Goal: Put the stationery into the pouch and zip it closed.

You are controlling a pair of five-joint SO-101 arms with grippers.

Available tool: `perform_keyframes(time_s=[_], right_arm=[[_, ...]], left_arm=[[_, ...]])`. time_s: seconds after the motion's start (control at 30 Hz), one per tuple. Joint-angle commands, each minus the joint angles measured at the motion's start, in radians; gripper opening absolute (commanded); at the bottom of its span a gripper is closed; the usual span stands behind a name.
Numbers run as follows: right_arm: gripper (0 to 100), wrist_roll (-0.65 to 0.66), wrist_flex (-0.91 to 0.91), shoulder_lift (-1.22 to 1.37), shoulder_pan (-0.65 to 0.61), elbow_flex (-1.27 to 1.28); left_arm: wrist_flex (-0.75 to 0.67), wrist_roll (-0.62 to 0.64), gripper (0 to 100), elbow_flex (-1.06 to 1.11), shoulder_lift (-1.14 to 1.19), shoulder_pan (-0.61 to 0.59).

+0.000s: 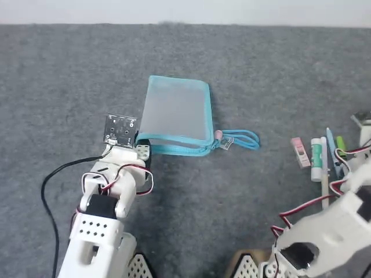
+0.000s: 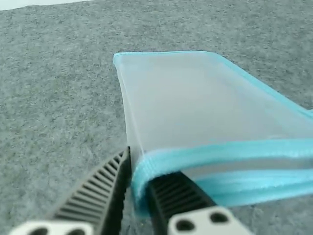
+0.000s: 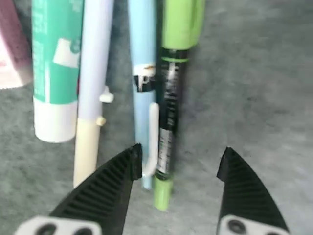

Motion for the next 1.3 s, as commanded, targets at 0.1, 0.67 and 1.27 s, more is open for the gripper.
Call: perform_keyframes(time_s=[0.1,0.67,1.27], right_arm=[[24.8,0.029,-0.03,0.044,0.01,-0.038],[21.7,-0.002,0.148,-0.24,-0.045,-0.057],[21.3,0.015,-0.17,-0.367,0.018,0.204]], left_arm=[[0.002,0.006,1,-0.018,-0.028,0.011],[0.002,0.006,1,-0.018,-0.028,0.011],[0.002,0.006,1,-0.018,-0.028,0.011]])
